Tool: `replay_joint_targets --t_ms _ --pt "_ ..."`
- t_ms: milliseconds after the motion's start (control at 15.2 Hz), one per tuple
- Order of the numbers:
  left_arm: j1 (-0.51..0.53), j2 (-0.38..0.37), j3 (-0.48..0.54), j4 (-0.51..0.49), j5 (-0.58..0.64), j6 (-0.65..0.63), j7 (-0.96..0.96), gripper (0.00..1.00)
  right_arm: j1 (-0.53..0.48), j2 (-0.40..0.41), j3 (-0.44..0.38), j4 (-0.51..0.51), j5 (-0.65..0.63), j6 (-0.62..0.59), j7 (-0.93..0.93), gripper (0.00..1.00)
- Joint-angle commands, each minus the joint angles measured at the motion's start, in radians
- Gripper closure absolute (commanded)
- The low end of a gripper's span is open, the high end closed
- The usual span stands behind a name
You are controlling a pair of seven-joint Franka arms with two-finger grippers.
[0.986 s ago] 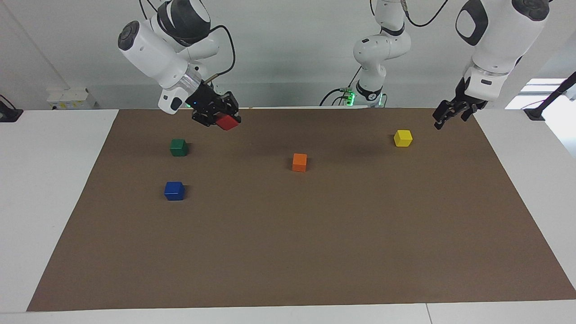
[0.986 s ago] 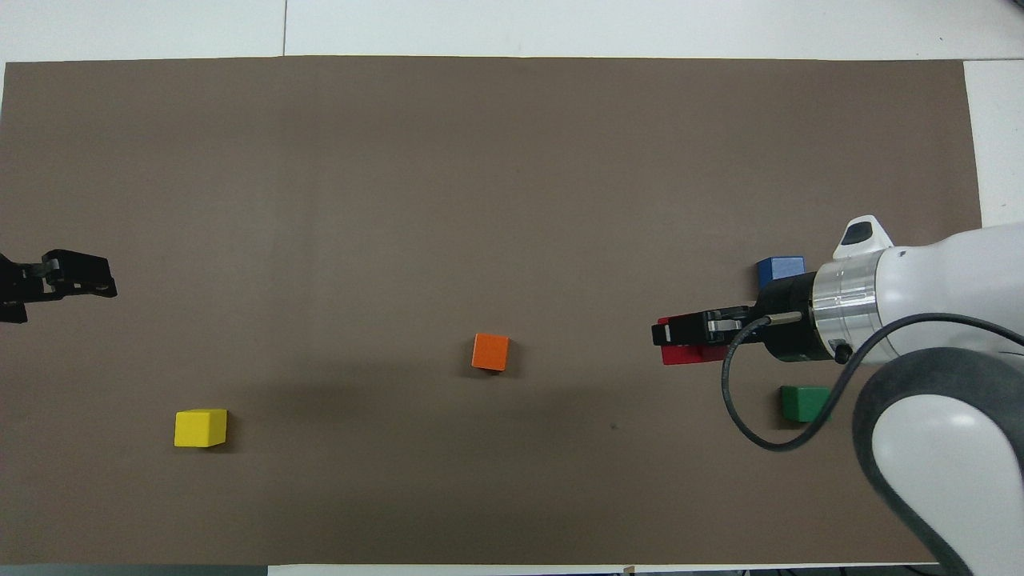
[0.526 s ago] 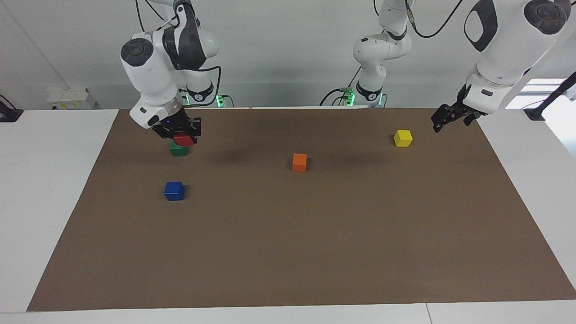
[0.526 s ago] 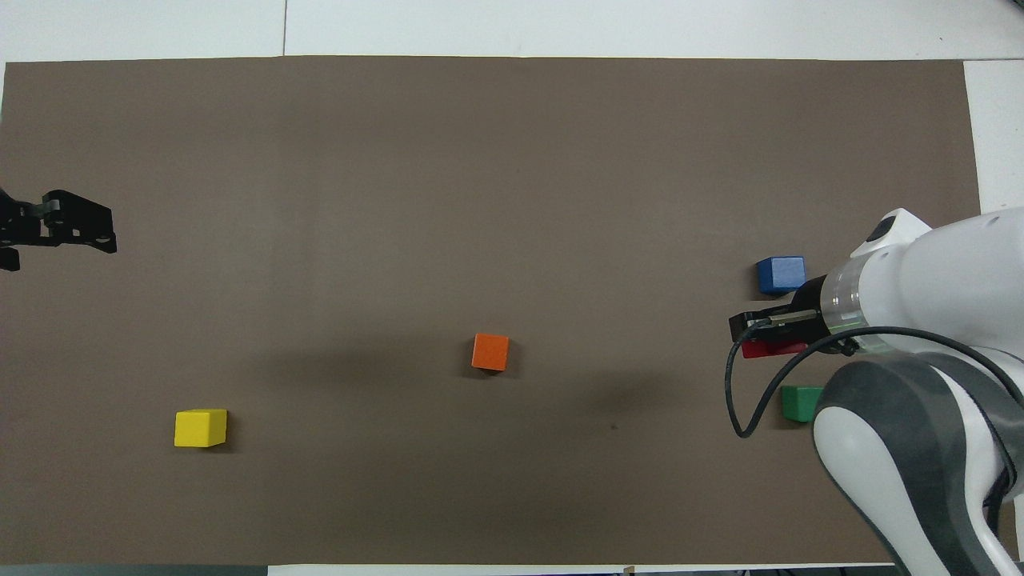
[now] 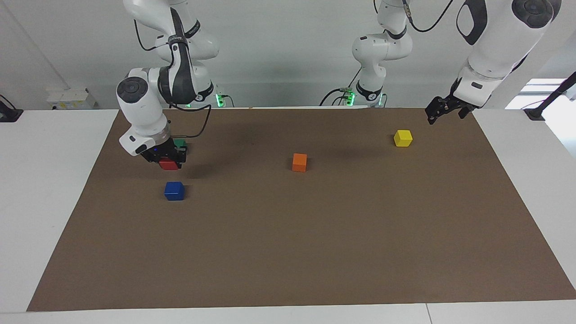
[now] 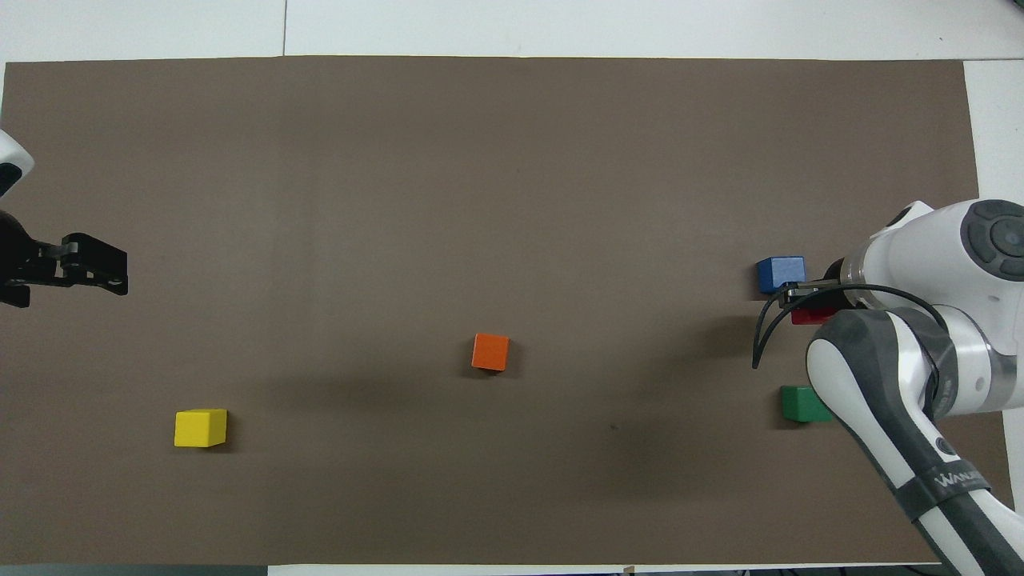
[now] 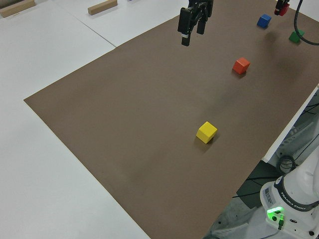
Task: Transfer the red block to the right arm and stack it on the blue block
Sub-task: 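Lower the red cube onto the blue cube with the right gripper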
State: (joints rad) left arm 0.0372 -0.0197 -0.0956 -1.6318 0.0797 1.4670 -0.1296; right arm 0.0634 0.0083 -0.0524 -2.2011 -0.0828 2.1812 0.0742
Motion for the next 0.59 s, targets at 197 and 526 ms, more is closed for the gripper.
replay_joint_targets --t_ms 197,526 --pt "-0.01 -0.034 0.02 -0.043 0.011 0.05 0.008 0.0 -0.019 0.044 0.012 -0.005 -0.025 0.124 0.042 1.0" --pt "-0.011 -0.032 0.02 -0.043 0.011 0.079 0.007 0.0 -0.02 0.065 0.014 -0.006 -0.025 0.192 0.038 1.0"
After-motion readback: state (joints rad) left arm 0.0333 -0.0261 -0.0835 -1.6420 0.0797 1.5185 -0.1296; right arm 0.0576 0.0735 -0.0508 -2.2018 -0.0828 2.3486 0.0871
